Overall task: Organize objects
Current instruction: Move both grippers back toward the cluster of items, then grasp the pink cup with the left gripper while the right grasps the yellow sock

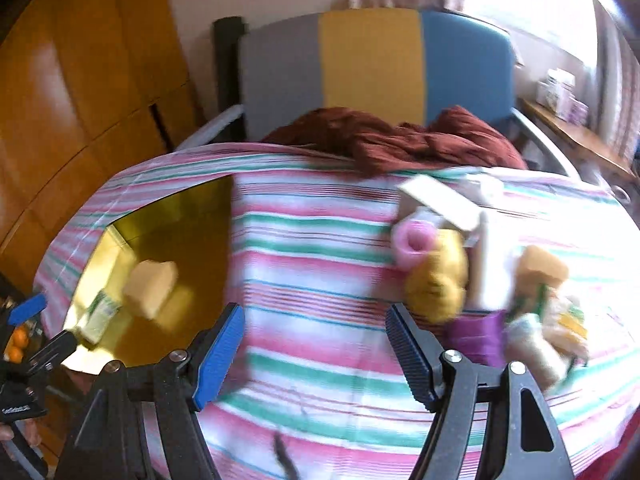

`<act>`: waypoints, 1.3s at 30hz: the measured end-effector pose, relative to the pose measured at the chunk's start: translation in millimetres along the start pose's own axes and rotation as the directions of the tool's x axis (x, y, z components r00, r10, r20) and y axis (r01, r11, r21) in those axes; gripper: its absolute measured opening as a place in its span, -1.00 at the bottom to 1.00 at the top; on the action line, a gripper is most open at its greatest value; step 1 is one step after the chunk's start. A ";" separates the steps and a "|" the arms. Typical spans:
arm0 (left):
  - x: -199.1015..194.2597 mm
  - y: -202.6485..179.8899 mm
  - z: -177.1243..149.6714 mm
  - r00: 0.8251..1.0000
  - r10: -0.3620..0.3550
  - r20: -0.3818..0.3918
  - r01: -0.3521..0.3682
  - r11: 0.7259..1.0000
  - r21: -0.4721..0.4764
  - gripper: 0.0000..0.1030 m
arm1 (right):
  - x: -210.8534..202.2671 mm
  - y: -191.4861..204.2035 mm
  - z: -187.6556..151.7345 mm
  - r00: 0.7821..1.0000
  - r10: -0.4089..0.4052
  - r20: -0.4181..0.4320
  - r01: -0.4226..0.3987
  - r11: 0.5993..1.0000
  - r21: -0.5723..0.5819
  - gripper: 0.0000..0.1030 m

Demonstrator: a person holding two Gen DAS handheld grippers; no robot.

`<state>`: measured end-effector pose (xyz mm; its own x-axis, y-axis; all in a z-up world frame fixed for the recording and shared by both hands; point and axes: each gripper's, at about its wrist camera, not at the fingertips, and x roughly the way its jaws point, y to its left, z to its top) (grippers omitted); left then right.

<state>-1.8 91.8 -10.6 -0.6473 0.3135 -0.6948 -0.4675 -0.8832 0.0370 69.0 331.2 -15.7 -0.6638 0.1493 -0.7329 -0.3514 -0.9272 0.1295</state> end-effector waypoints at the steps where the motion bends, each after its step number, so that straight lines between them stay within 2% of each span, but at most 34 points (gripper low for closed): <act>1: 0.9 -2.3 0.3 1.000 -0.005 -0.002 0.005 1.000 0.005 0.97 | -0.2 -13.2 2.8 1.000 -0.016 -0.003 0.016 1.000 0.018 0.44; 7: 9.5 -17.6 9.0 0.999 -0.050 -0.020 0.051 0.998 0.043 0.89 | -4.1 -66.9 21.5 0.995 -0.104 -0.006 0.104 0.993 0.055 0.44; 10: 13.6 -27.5 16.1 0.997 -0.078 -0.025 0.079 0.995 0.061 0.80 | -1.7 -91.0 28.6 0.993 -0.121 0.000 0.121 0.989 0.086 0.44; 15: 23.6 -56.6 33.8 0.991 -0.131 -0.037 0.134 0.985 0.112 0.73 | 6.6 -126.4 29.5 0.997 -0.077 0.006 0.074 0.979 0.191 0.44; 18: 32.5 -76.3 47.7 0.984 -0.172 -0.055 0.178 0.976 0.125 0.68 | 11.6 -127.0 27.7 0.999 -0.028 -0.017 0.031 0.982 0.188 0.44; 20: 41.4 -89.9 60.2 0.971 -0.224 -0.080 0.232 0.966 0.114 0.61 | 13.5 -117.9 27.8 0.999 0.026 -0.029 -0.021 0.989 0.147 0.44; 23: 55.2 -106.1 75.8 0.955 -0.275 -0.112 0.286 0.953 0.099 0.48 | 17.6 -102.2 24.9 0.998 0.031 -0.061 -0.027 0.997 0.079 0.44; 25: 68.9 -118.2 87.9 0.934 -0.324 -0.151 0.337 0.939 0.073 0.20 | 24.3 -97.0 21.7 0.995 0.025 -0.099 -0.019 0.998 0.062 0.44; 26: 78.0 -125.0 95.6 0.917 -0.358 -0.177 0.371 0.927 0.050 0.13 | 26.2 -97.2 20.6 0.994 0.015 -0.108 -0.009 0.998 0.063 0.44; 27: 83.7 -129.9 100.4 0.907 -0.375 -0.191 0.388 0.921 0.036 0.09 | 27.0 -99.1 19.4 0.994 0.009 -0.112 -0.002 0.998 0.067 0.44; 35: 123.1 -185.2 128.5 0.852 -0.451 -0.264 0.475 0.880 0.031 0.15 | 23.8 -105.5 20.6 0.995 0.035 -0.097 -0.025 0.994 0.104 0.44; 37: 135.9 -197.8 133.5 0.831 -0.471 -0.297 0.497 0.867 0.015 0.25 | 25.9 -105.0 20.8 0.994 0.042 -0.104 -0.032 0.995 0.099 0.44; 39: 146.2 -206.2 137.5 0.819 -0.480 -0.315 0.504 0.864 -0.004 0.33 | 27.2 -104.9 20.6 0.993 0.045 -0.110 -0.035 0.995 0.097 0.44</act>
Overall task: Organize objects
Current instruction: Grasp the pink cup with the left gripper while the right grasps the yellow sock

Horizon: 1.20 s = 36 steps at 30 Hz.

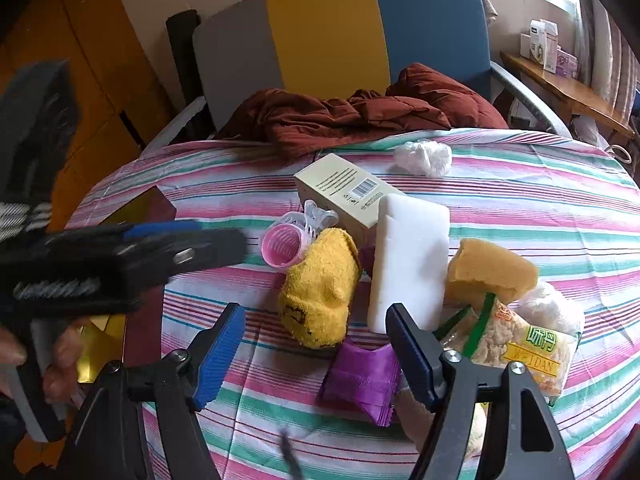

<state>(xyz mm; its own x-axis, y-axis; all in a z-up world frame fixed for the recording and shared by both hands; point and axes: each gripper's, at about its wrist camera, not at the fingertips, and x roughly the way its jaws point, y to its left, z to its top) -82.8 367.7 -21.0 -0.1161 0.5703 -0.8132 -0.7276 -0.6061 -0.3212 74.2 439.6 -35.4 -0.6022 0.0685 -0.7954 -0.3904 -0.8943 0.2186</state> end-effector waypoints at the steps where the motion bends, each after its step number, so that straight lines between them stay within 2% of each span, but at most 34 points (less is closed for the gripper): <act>1: 6.1 -0.6 3.3 1.000 -0.008 -0.012 0.008 1.000 -0.008 0.34 | 0.8 0.0 0.1 1.000 0.001 -0.003 -0.001 1.000 -0.001 0.44; 6: 37.9 -2.9 19.4 0.997 -0.039 -0.066 0.037 0.999 -0.035 0.30 | 5.2 2.8 -0.6 1.000 0.007 -0.019 -0.007 1.000 -0.013 0.44; 8: 48.6 0.6 21.2 0.995 -0.041 -0.088 0.038 0.998 -0.041 0.02 | 7.2 4.5 -1.0 1.000 0.010 -0.026 -0.010 1.000 -0.019 0.44; 9: 54.0 5.8 20.9 0.992 -0.068 -0.110 0.061 0.996 -0.060 -0.17 | 8.7 5.7 -1.2 1.000 0.011 -0.029 -0.012 1.000 -0.023 0.44; 12: 52.8 22.6 17.7 0.985 -0.142 -0.097 0.129 0.984 -0.123 -0.19 | 14.1 8.8 -0.7 0.999 0.017 -0.040 -0.018 0.999 -0.030 0.44; 14: 51.1 34.3 14.0 0.980 -0.179 -0.090 0.162 0.972 -0.167 -0.19 | 20.8 12.5 0.9 0.998 0.019 -0.052 -0.021 0.999 -0.043 0.37; 20: 44.1 48.3 9.7 0.977 -0.202 -0.068 0.186 0.963 -0.194 -0.19 | 41.6 18.0 9.7 0.997 -0.036 -0.067 0.032 0.998 -0.060 0.33; 23: 43.8 49.9 8.7 0.976 -0.211 -0.063 0.195 0.962 -0.193 -0.19 | 47.9 16.4 14.1 0.997 -0.026 -0.068 0.022 0.998 -0.053 0.29; 24: 44.1 50.3 8.6 0.975 -0.212 -0.062 0.196 0.962 -0.192 -0.19 | 50.0 17.4 15.0 0.997 -0.027 -0.067 0.022 0.998 -0.061 0.25; 31: 44.0 50.3 8.8 0.976 -0.213 -0.055 0.200 0.963 -0.183 -0.19 | 66.7 23.5 13.6 0.993 -0.023 -0.117 0.009 0.992 -0.124 -0.38; 36: 43.6 52.6 10.6 0.978 -0.205 -0.042 0.193 0.961 -0.198 -0.20 | 51.2 12.4 15.7 0.996 -0.018 -0.082 0.010 0.996 -0.088 -0.50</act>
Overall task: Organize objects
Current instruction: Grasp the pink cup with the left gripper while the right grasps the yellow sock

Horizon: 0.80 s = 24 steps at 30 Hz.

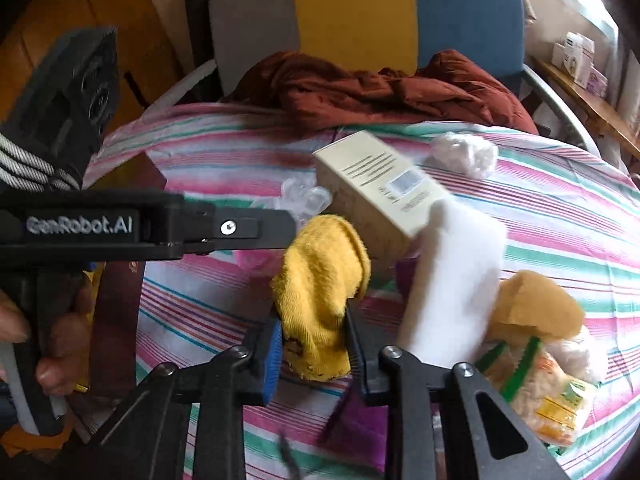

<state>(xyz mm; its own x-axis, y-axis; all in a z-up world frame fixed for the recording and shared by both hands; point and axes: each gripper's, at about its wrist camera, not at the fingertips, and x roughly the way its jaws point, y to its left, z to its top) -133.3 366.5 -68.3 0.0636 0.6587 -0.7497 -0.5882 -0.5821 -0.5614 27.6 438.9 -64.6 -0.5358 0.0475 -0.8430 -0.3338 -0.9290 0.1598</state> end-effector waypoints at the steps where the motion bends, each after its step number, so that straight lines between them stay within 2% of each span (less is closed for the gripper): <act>1: -0.5 -1.2 0.2 1.000 0.006 0.002 -0.006 1.000 0.007 -0.21 | -3.7 -3.1 0.0 1.000 -0.002 0.010 0.001 1.000 0.014 -0.52; 4: -3.0 -3.6 -0.5 0.999 0.036 0.017 -0.036 0.999 0.029 -0.25 | -15.3 -11.8 -1.4 0.999 -0.017 0.042 0.015 0.999 0.042 -0.59; 6: -0.8 -1.8 -0.7 0.995 0.098 0.019 -0.099 0.994 0.040 -0.29 | -18.2 -15.3 -0.8 0.998 -0.043 0.047 0.041 0.998 0.050 -0.60; 9: -2.3 7.1 -3.3 0.997 0.079 0.013 -0.080 0.997 0.008 -0.30 | -26.9 -20.1 2.5 0.996 -0.013 0.091 0.007 0.997 0.071 -0.60; 15: -12.5 -5.7 -14.1 0.992 0.107 0.062 -0.111 0.992 0.062 -0.31 | -42.4 -18.5 4.7 0.984 0.043 0.172 -0.056 0.996 0.073 -0.60; 19: -37.1 -13.7 -22.8 0.986 0.113 0.123 -0.124 0.989 0.084 -0.30 | -54.2 -23.0 5.0 0.970 0.093 0.224 -0.117 0.989 0.095 -0.60; 24: -83.0 -13.7 -42.4 0.966 0.160 0.202 -0.183 0.978 0.101 -0.30 | -57.7 -7.6 3.5 0.963 0.138 0.230 -0.151 0.988 0.040 -0.59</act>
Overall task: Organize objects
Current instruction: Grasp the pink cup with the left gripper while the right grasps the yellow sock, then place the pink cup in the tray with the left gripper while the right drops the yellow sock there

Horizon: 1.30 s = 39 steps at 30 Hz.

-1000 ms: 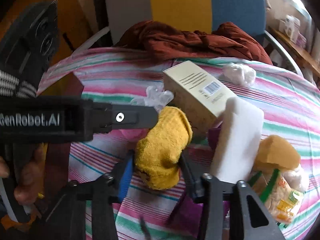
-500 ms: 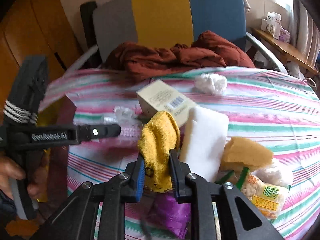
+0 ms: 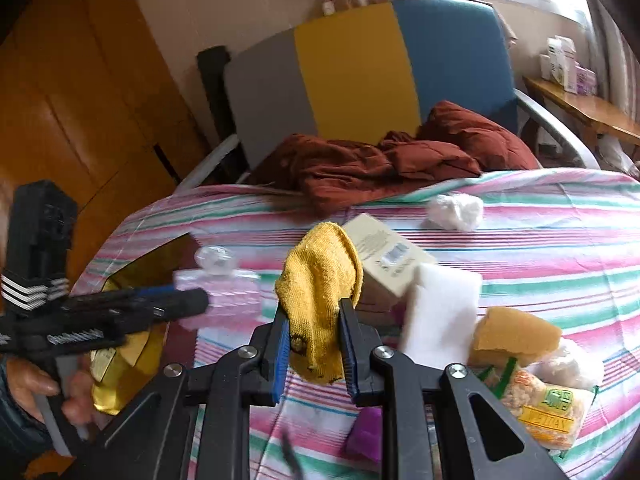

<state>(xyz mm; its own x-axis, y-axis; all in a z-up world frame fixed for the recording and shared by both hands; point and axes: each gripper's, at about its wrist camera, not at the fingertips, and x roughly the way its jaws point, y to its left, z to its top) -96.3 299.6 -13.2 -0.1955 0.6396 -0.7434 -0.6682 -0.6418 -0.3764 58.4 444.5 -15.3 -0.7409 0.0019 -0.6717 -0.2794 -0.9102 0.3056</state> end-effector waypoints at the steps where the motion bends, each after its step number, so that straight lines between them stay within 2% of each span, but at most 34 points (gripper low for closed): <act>1: -12.5 5.2 -3.9 1.000 0.015 0.017 -0.014 1.000 -0.004 -0.30 | 0.6 5.1 -1.5 1.000 0.014 -0.005 -0.014 1.000 -0.014 -0.59; 7: -83.3 55.7 -30.0 0.987 0.122 0.105 -0.113 0.990 -0.082 -0.30 | -0.3 33.7 -8.4 0.996 0.080 -0.039 -0.083 0.995 -0.054 -0.60; 12: -131.0 118.5 -48.8 0.956 0.256 0.142 -0.229 0.956 -0.184 -0.30 | -8.2 77.5 -10.7 0.989 0.142 -0.048 -0.146 0.984 -0.102 -0.59; 19: -159.3 188.9 -55.9 0.903 0.403 0.150 -0.353 0.894 -0.276 -0.30 | -0.6 170.3 -21.4 0.965 0.233 -0.117 -0.254 0.941 -0.224 -0.59; 23: -169.3 211.9 -56.4 0.886 0.436 0.157 -0.373 0.872 -0.317 -0.30 | 10.9 220.3 -36.2 0.944 0.273 -0.184 -0.316 0.907 -0.277 -0.56; 24: -172.1 216.8 -57.3 0.881 0.446 0.155 -0.380 0.865 -0.327 -0.29 | 14.9 227.8 -38.5 0.940 0.279 -0.199 -0.327 0.902 -0.281 -0.49; 26: -177.1 224.3 -59.6 0.870 0.467 0.159 -0.392 0.850 -0.353 -0.18 | 24.3 246.4 -46.1 0.933 0.275 -0.234 -0.337 0.895 -0.292 -0.37; 28: -184.2 226.9 -65.0 0.868 0.465 0.171 -0.381 0.847 -0.371 0.09 | 32.6 256.9 -51.8 0.928 0.264 -0.261 -0.338 0.893 -0.297 -0.09; 29: -187.9 227.3 -69.4 0.865 0.469 0.180 -0.379 0.844 -0.380 0.17 | 36.1 261.6 -55.7 0.923 0.267 -0.275 -0.345 0.892 -0.291 -0.05; 30: -191.5 226.4 -73.0 0.859 0.477 0.186 -0.382 0.839 -0.388 0.34 | 38.9 264.5 -58.2 0.919 0.271 -0.287 -0.352 0.892 -0.285 -0.04; 31: -195.3 225.0 -79.0 0.854 0.482 0.195 -0.381 0.836 -0.396 0.40 | 41.0 267.1 -60.3 0.917 0.268 -0.294 -0.352 0.892 -0.284 -0.04; 35: -205.9 213.0 -100.7 0.836 0.503 0.219 -0.399 0.832 -0.387 0.45 | 42.4 274.1 -69.9 0.922 0.242 -0.302 -0.334 0.892 -0.304 -0.03; 39: -209.2 192.1 -122.3 0.801 0.551 0.235 -0.451 0.813 -0.369 0.58 | 38.2 278.5 -76.1 0.948 0.169 -0.270 -0.261 0.899 -0.352 -0.02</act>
<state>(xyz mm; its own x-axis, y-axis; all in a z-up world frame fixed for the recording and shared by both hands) -96.0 -9.1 2.4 -0.6931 0.2584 -0.6729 -0.1905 -0.9660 -0.1747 -1.3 159.6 -7.2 -0.5846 -0.2642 -0.7671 0.1570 -0.9645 0.2126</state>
